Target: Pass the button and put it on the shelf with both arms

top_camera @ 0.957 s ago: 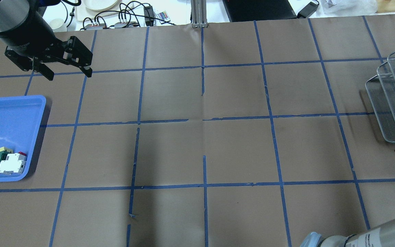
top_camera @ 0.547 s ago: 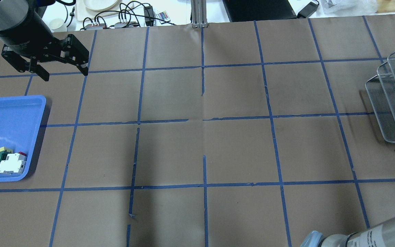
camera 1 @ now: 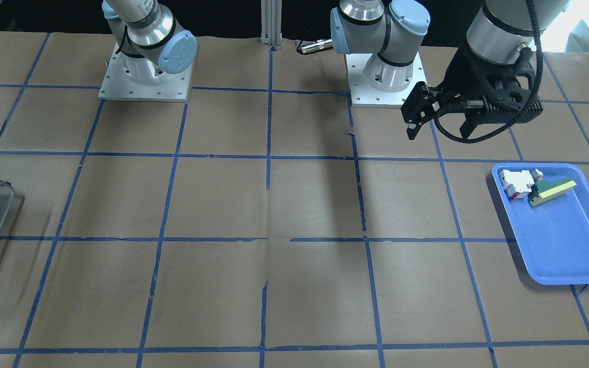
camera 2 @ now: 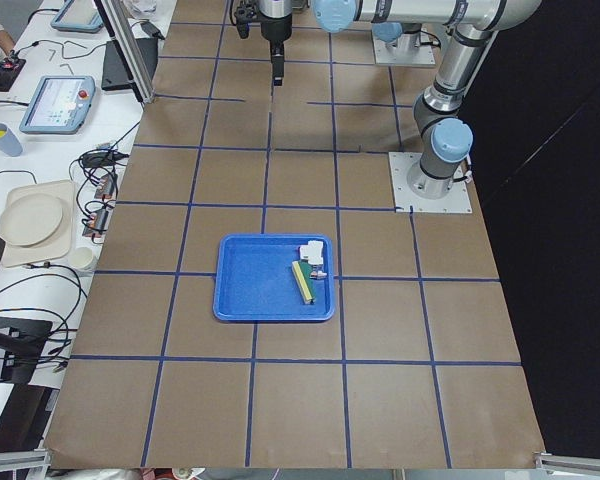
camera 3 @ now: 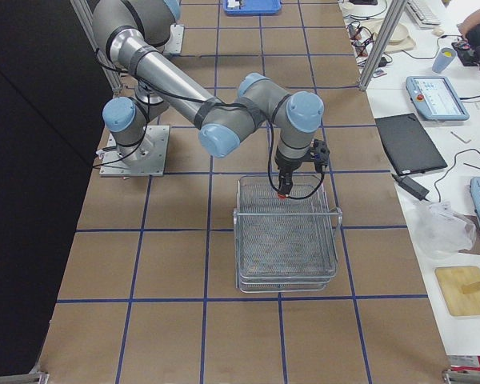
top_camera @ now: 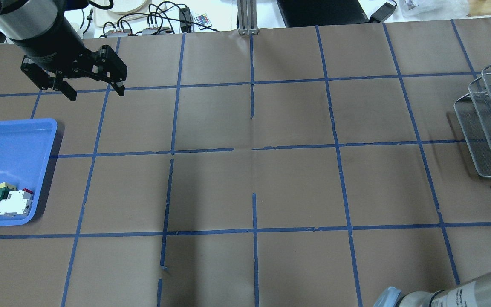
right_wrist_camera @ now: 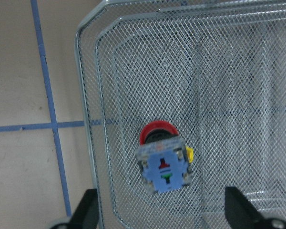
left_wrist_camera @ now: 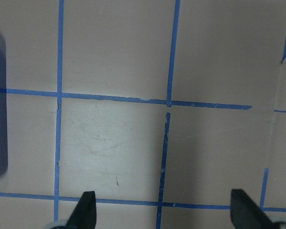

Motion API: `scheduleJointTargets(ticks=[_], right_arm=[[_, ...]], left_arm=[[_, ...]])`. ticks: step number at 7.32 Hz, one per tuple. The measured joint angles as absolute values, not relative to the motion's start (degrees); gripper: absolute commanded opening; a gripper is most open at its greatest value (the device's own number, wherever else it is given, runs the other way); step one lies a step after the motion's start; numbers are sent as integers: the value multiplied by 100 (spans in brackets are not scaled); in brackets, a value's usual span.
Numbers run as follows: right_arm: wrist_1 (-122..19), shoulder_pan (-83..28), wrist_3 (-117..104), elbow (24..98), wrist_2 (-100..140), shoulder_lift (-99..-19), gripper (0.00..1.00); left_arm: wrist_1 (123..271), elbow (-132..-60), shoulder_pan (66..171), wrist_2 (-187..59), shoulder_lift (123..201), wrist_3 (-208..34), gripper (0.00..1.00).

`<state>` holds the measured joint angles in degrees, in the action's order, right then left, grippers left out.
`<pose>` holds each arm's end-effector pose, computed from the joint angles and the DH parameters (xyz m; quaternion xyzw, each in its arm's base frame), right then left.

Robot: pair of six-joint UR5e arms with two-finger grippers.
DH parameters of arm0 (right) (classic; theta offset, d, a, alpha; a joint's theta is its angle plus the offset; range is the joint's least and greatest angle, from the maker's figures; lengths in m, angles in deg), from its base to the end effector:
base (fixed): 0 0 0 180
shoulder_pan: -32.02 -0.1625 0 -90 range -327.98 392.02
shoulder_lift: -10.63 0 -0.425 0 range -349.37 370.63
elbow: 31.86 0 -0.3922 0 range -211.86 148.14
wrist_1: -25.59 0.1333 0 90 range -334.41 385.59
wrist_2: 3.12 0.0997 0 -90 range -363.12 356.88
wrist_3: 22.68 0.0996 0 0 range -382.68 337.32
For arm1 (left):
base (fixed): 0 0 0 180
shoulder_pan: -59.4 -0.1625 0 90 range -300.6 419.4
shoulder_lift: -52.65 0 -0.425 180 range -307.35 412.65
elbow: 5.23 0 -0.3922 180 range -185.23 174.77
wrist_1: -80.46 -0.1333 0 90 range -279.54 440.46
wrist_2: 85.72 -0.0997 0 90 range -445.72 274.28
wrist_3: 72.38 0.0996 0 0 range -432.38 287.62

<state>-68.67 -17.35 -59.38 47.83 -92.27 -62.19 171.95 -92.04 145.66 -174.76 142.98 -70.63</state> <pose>-0.2949 -0.5507 0.4176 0.0344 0.9991 0.0131 0.0200 -0.1023 -0.5040 0.5099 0.0173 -0.9997 0.0123 0.0078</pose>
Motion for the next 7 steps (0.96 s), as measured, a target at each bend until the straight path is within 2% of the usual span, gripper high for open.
scheduleJointTargets(ticks=[3,7], right_arm=[[-5826,-2015,-5325,4807,-9184,-7311,100],[-5221,-3951,-3417,5035,-9243,-7991,100]], left_arm=[[17003,-9241,14636,-17457,14305,-6934,100],[17106,-9029,14610,-17501,14449,-6940,100]])
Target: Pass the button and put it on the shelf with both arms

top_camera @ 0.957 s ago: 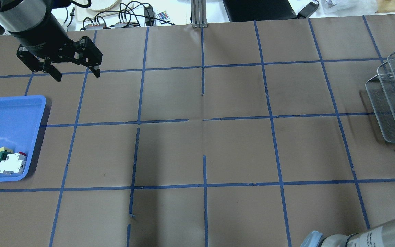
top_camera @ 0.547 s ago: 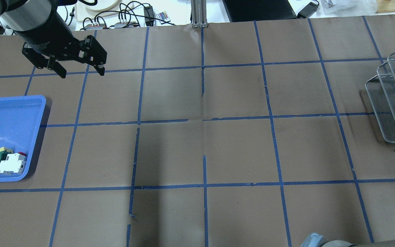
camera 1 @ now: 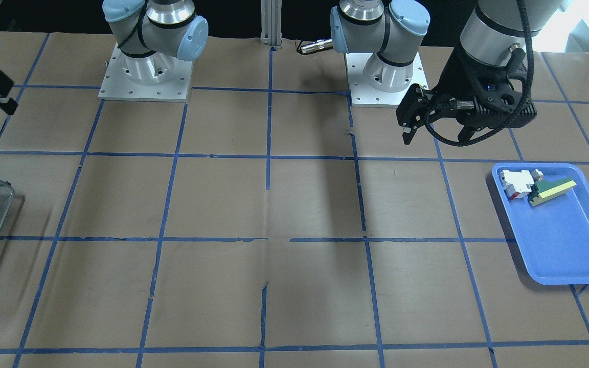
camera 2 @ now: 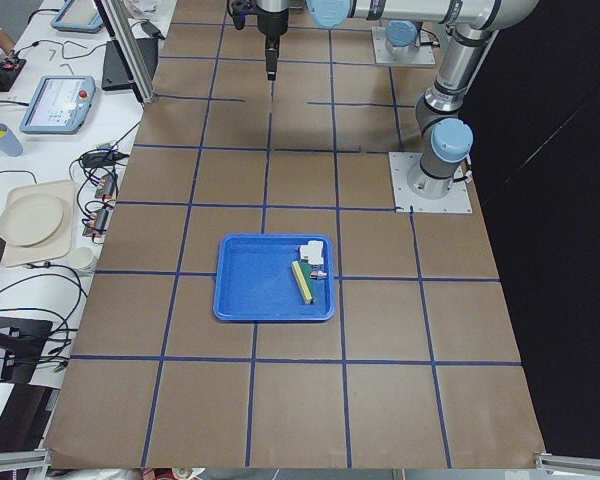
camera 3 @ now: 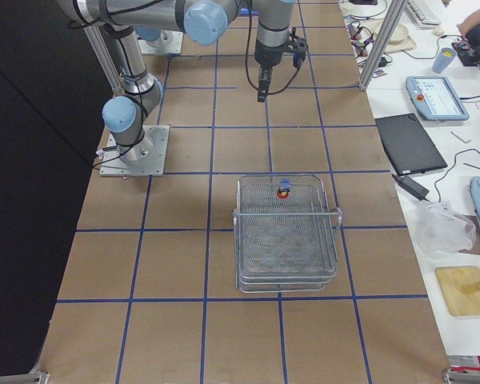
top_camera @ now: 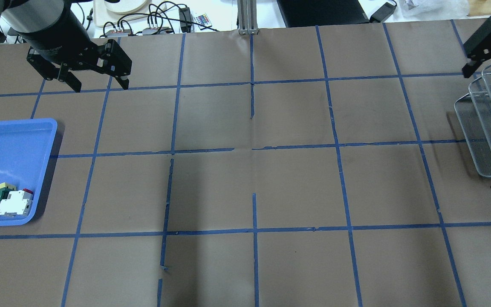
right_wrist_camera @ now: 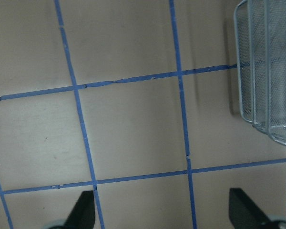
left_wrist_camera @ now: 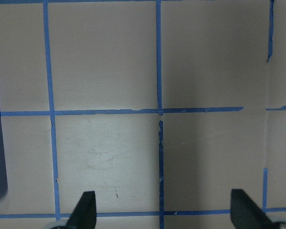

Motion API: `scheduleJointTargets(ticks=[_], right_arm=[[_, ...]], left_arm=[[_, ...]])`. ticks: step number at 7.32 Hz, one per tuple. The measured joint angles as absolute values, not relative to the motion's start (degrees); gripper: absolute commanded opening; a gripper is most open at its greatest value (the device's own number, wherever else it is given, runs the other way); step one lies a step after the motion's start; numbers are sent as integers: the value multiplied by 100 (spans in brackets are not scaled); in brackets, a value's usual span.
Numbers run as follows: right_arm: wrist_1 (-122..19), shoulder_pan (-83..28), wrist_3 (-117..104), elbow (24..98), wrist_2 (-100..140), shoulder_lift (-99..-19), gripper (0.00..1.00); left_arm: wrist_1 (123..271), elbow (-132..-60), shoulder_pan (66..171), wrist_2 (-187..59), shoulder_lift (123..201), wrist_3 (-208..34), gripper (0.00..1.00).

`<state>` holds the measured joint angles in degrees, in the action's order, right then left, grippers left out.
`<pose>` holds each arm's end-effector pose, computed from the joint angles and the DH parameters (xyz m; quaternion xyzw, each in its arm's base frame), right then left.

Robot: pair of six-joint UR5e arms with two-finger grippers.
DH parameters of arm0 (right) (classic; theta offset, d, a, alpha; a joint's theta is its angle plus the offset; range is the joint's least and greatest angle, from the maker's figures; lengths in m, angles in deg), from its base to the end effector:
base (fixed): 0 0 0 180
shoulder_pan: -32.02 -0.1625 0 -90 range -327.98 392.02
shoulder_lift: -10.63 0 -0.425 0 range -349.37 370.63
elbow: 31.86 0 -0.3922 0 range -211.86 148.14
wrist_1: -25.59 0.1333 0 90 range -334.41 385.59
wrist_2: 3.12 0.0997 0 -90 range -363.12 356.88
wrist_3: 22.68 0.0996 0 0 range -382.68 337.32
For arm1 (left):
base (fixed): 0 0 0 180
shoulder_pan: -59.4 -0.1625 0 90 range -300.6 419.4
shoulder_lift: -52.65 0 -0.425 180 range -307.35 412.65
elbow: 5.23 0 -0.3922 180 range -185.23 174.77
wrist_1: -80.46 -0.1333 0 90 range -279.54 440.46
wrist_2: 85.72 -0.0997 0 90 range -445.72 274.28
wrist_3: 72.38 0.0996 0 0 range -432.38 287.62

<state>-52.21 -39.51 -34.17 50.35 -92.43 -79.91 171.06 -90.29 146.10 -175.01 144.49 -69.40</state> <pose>-0.0235 -0.4949 0.5382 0.0610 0.9975 0.0311 0.0145 -0.1050 -0.5161 0.5133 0.0027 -0.9997 0.0221 0.0050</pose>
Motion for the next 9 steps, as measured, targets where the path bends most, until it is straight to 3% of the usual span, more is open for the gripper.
scheduleJointTargets(ticks=[4,9], right_arm=[[-5345,-5380,-2309,5606,-9245,-8281,100],[-5442,-5960,-1522,6443,-9178,-8849,99]], left_arm=[[17365,-9058,14660,-17503,14418,-6972,100],[17329,-9179,14676,-17497,14306,-6959,100]])
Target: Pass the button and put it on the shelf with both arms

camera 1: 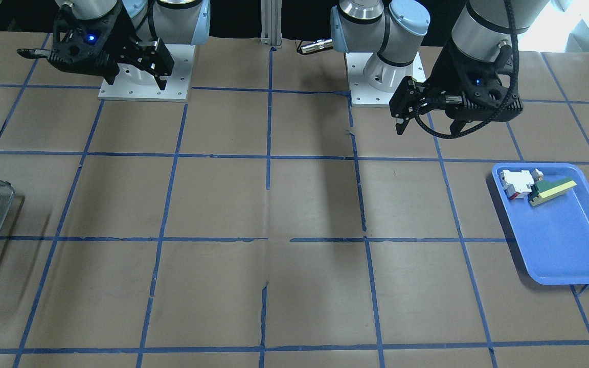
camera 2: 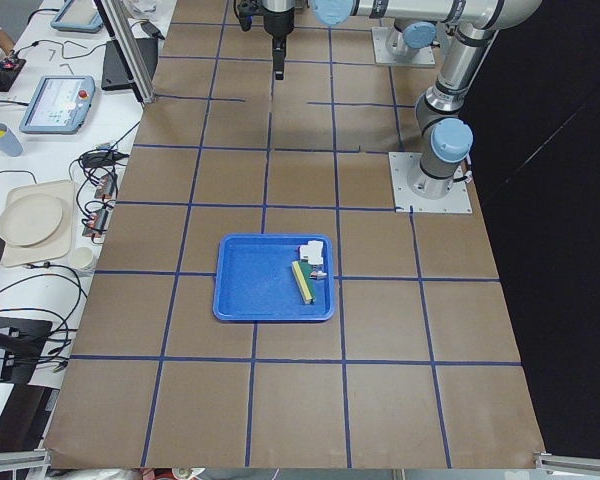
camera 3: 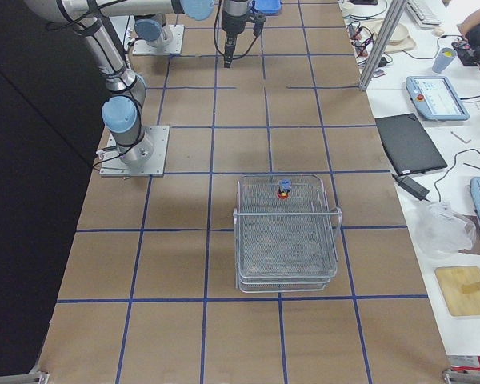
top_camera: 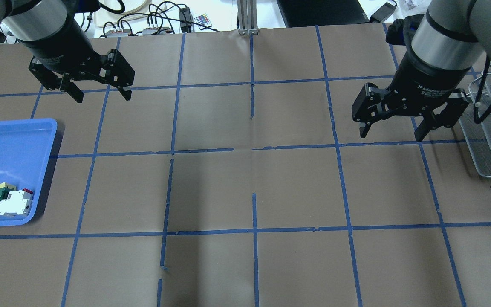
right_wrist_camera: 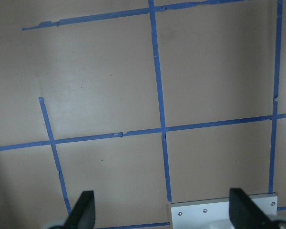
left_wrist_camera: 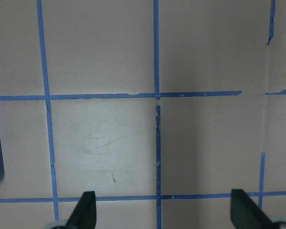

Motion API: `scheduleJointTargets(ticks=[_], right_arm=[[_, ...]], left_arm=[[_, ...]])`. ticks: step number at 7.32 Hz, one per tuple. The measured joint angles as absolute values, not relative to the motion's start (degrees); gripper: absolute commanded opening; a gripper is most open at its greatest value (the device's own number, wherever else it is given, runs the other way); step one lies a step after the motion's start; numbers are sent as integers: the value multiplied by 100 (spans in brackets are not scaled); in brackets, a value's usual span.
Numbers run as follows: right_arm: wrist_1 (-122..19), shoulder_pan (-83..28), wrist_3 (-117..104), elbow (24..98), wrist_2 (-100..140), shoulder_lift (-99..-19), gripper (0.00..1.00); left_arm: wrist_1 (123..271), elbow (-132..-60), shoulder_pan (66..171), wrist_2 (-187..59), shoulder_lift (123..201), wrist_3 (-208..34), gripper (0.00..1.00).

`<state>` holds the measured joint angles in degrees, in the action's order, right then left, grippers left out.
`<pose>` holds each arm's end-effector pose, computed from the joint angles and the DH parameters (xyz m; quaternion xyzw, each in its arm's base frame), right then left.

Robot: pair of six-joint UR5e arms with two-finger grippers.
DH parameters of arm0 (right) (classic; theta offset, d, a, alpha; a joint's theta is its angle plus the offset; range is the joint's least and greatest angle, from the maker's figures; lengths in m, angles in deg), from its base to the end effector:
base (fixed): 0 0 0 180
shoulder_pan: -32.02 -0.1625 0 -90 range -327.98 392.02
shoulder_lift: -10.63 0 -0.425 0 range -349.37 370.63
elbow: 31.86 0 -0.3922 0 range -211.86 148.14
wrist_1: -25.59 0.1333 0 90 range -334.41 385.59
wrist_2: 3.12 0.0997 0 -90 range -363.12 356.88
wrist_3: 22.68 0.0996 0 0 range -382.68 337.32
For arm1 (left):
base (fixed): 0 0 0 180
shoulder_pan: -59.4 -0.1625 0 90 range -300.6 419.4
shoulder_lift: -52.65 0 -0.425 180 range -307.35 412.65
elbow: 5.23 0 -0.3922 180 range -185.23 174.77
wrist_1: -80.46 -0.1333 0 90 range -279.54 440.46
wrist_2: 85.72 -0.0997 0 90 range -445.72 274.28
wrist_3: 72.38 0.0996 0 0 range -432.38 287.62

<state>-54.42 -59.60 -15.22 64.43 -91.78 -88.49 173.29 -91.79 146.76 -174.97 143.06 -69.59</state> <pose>0.1472 -0.4069 0.4903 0.0516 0.9966 0.0632 0.0067 -0.1117 -0.5004 0.5090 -0.0013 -1.0000 0.0021 0.0065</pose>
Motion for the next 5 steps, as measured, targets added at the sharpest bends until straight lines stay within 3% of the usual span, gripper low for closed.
scheduleJointTargets(ticks=[5], right_arm=[[-5626,-5899,-1563,6462,-9252,-8881,99]], left_arm=[[17294,-9159,14668,-17490,14342,-6965,100]])
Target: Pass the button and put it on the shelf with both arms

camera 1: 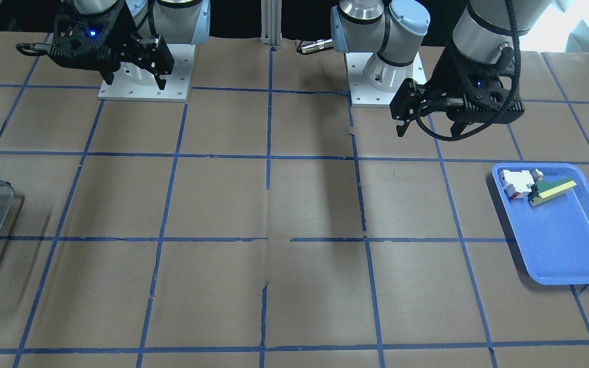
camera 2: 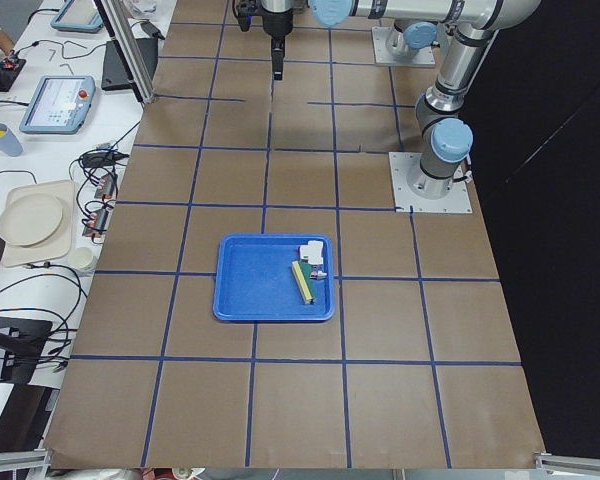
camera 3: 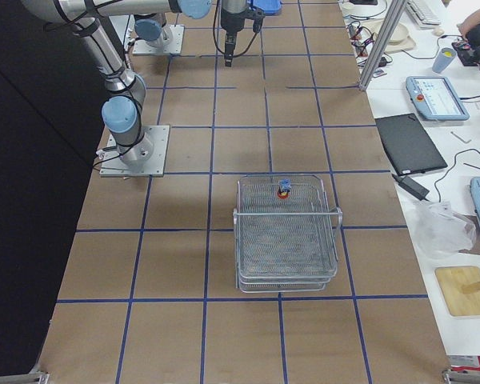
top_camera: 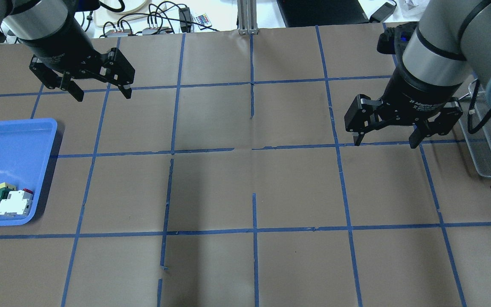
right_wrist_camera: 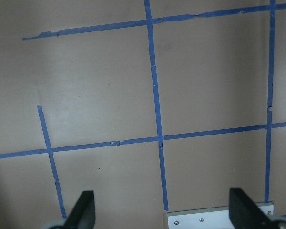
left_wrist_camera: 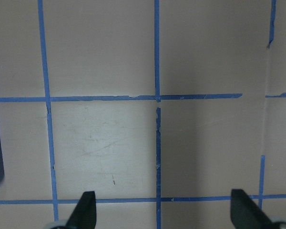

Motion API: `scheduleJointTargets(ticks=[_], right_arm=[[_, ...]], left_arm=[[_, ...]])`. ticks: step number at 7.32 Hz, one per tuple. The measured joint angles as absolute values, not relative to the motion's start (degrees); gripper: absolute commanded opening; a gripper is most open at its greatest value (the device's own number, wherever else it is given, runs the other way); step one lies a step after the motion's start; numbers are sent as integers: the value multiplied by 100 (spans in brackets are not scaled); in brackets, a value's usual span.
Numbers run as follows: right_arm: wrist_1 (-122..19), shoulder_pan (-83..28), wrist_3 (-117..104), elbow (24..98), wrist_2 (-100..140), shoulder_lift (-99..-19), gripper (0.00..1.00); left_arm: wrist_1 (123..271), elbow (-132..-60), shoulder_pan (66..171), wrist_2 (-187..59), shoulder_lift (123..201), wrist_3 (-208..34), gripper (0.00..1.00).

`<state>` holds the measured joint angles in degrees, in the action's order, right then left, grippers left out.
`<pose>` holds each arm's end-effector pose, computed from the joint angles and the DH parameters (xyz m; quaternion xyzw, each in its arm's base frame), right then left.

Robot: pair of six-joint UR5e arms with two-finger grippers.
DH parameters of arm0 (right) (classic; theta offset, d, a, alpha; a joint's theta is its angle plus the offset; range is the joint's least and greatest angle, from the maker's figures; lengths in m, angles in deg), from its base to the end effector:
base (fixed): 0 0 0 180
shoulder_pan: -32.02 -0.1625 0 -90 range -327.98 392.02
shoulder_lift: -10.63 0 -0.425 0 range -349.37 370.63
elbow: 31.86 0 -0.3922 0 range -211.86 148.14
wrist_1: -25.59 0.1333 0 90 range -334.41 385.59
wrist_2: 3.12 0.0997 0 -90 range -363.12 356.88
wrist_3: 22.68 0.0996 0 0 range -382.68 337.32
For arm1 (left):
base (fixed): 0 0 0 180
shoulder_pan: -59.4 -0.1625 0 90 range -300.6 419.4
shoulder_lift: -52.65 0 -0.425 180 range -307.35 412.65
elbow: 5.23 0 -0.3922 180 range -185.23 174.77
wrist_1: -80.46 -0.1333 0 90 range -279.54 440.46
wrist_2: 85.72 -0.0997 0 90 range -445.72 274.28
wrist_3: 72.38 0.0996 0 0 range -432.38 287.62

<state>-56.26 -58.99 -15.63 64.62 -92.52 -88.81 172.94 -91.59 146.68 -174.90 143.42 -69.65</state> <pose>0.1416 -0.4098 0.4938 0.0529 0.9976 0.0455 0.0020 -0.1110 -0.5036 0.5082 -0.0001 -1.0000 0.0037 0.0070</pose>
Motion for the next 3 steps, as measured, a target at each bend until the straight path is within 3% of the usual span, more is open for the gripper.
scheduleJointTargets(ticks=[3], right_arm=[[-5626,-5879,-1508,6479,-9246,-8898,99]], left_arm=[[17292,-9169,14668,-17487,14339,-6961,100]])
